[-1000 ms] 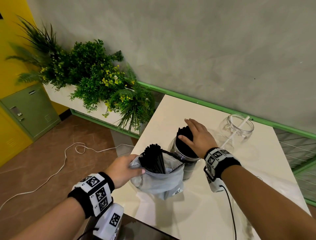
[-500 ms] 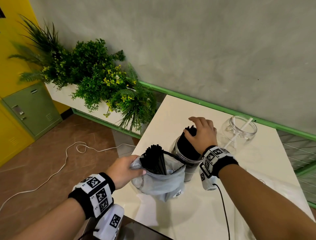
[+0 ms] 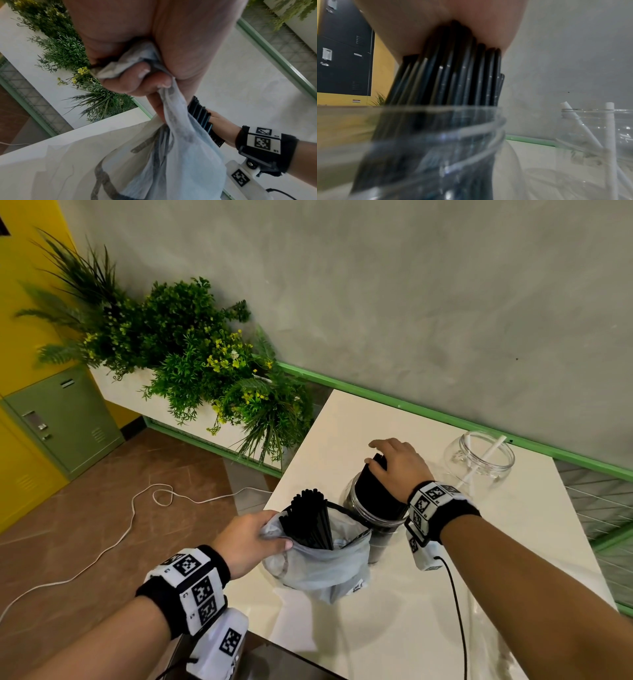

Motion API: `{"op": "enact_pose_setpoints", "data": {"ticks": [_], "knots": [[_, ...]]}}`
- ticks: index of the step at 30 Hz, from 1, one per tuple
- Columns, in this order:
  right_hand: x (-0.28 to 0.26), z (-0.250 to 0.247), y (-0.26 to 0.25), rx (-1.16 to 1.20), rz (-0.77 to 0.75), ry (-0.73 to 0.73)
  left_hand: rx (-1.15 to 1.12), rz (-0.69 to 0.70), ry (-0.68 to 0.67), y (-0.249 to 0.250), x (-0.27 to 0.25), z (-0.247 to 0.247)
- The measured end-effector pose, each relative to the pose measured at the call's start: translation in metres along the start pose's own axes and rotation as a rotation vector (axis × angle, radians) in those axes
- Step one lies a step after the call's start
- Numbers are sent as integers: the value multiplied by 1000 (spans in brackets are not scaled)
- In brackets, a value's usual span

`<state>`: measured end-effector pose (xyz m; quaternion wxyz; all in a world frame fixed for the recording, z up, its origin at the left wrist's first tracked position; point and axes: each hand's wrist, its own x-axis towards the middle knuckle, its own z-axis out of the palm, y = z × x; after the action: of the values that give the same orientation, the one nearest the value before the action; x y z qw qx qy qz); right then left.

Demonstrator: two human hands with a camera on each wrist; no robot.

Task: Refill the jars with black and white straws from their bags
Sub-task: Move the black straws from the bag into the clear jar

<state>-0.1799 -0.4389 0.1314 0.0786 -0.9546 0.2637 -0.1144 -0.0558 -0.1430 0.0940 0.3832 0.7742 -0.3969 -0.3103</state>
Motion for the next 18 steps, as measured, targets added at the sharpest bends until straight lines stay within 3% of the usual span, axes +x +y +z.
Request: {"op": "enact_pose_setpoints", "data": {"ticks": [4,6,11,15,18], "knots": [[-3,-7,1,112,-49,168,-36,0,4,0,-1,0],[-11,-11,3,206,-33,179,-52,2,7,0,-1,0],[-39,-4,12,122,-110,-20,-49,-2,12,-1,-1,0],[-31,-1,11,90,-119,25,-47,3,7,1,0,1],[-23,0,3,6,-125,-54,-46,1,7,2,-1,0]]}}
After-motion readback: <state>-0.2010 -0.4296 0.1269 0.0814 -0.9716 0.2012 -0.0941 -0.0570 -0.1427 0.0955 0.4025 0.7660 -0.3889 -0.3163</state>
